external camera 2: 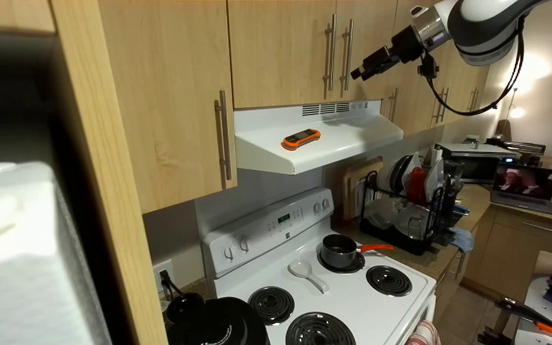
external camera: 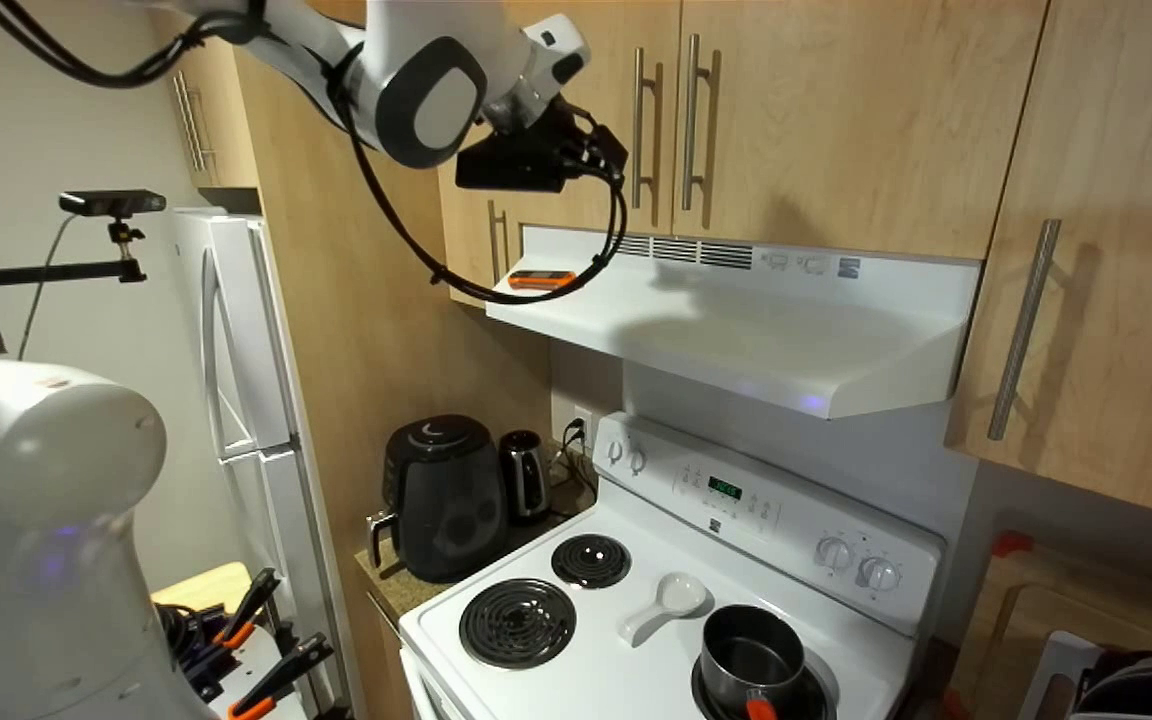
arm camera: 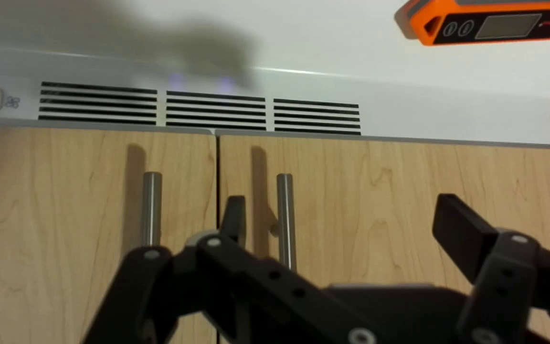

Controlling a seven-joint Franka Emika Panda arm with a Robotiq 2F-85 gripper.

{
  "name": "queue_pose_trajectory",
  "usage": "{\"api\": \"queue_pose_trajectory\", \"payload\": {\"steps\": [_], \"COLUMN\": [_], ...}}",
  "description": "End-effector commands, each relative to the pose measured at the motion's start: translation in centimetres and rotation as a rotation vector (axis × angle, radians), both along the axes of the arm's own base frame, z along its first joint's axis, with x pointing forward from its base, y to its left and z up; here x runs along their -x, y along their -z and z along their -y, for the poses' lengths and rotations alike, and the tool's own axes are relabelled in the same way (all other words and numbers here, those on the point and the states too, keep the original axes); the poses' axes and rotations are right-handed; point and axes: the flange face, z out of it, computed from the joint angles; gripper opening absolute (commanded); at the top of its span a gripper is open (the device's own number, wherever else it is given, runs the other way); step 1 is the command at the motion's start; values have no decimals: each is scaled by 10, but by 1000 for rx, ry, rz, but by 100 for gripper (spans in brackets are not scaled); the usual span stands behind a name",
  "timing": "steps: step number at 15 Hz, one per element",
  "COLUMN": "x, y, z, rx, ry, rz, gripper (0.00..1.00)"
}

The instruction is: Open the left cabinet door

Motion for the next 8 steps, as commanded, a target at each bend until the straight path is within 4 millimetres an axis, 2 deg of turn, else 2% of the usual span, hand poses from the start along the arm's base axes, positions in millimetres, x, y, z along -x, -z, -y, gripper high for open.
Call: {"api": "queue_pose_trajectory", "payload": {"steps": [1, 8], "x": [-7, -10], "y": [-6, -24], "z": [9, 28], "rx": [128, 261], "ry": [-29, -22], "rz": [12, 76], "gripper": [100, 100]}}
